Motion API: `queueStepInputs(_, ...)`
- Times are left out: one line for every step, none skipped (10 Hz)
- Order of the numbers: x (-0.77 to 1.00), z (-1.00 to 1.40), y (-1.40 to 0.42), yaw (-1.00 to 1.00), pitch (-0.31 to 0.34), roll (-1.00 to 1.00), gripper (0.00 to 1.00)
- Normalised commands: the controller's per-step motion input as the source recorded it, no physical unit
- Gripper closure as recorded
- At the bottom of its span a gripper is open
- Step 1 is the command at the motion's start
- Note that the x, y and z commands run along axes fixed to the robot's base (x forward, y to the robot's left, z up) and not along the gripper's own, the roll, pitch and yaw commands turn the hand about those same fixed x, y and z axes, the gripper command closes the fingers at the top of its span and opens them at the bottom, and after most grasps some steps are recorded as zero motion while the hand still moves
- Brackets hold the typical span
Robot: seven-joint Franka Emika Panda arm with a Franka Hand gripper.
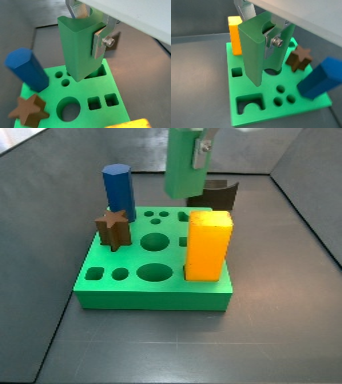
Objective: Pick up the arch object. Move up. Move to above the board. Insert the arch object.
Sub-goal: Insert the arch object.
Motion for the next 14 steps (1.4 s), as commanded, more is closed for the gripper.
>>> queueStepInputs(0.47,-0.17,0.25,-0.73,-0.063,0.0,1.0)
queueStepInputs(0.46,-0.2,0.22,-0.75,-0.047,0.0,1.0)
queueStepInputs(0.37,-0.26,0.17,-0.83,-0.034,0.0,1.0)
queueStepInputs(0.29,-0.31,0.13,-0.89,-0.027,0.0,1.0)
queueStepInputs(0.21,-0.44,0.11,-0.94,0.0,0.0,1.0)
queueStepInputs(0.12,-0.55,0.12,-0.95,0.0,0.0,1.0)
queueStepInputs(-0.29,-0.21,0.23,-0.67,0.0,-0.02,1.0)
queueStepInputs(-0.11,0.0,0.0,0.0,0.0,0.0,1.0)
queueStepInputs(0.0,-0.03,0.02,0.0,-0.047,-0.04,1.0)
queueStepInputs(0.0,-0.29,0.21,-0.16,-0.237,-0.28,1.0)
queueStepInputs(-0.07,-0.26,0.25,-0.36,-0.281,-0.33,1.0)
queueStepInputs(-0.12,-0.23,0.07,0.0,-0.143,-0.1,1.0)
queueStepInputs(-0.12,-0.27,0.01,0.0,-0.059,-0.02,1.0)
queueStepInputs(-0.26,-0.29,0.0,0.0,-0.02,0.0,1.0)
